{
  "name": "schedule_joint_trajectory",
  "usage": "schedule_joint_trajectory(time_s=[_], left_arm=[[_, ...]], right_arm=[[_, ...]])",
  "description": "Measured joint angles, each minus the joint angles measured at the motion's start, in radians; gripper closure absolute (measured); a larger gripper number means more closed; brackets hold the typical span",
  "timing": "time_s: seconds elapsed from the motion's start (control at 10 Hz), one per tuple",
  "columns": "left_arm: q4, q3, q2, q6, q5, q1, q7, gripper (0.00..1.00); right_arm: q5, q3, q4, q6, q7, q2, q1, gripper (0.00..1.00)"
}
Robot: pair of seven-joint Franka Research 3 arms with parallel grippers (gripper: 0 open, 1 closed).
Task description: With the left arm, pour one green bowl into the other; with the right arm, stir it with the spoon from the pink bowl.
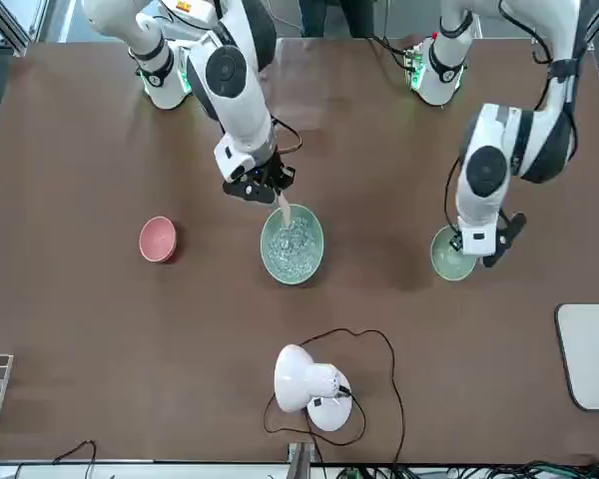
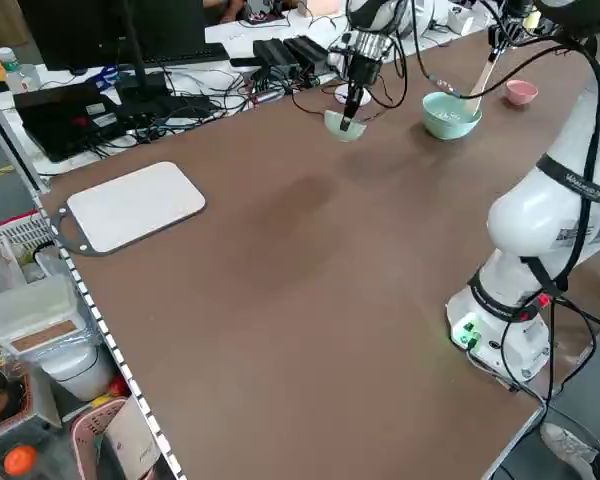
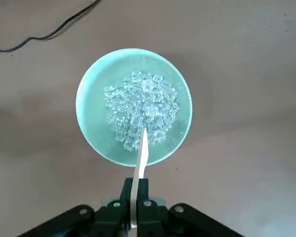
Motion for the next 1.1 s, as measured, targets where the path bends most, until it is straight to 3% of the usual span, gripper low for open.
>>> schedule_joint_trajectory(time_s=[0.4,0.7,1.1], left_arm=[[-0.069,0.000,0.009,0.097,-0.070,0.141,0.282,0.95],[-0.104,-0.008,0.105,0.297,-0.071,0.146,0.320,0.95],[-0.109,-0.009,0.140,0.328,-0.071,0.151,0.368,0.94]], right_arm=[[-0.041,-0.003,0.001,0.057,0.033,0.045,0.003,0.95],[-0.072,-0.002,0.004,0.071,0.052,0.078,0.016,0.95],[-0.103,-0.002,0.006,0.100,0.147,0.096,0.060,0.95]])
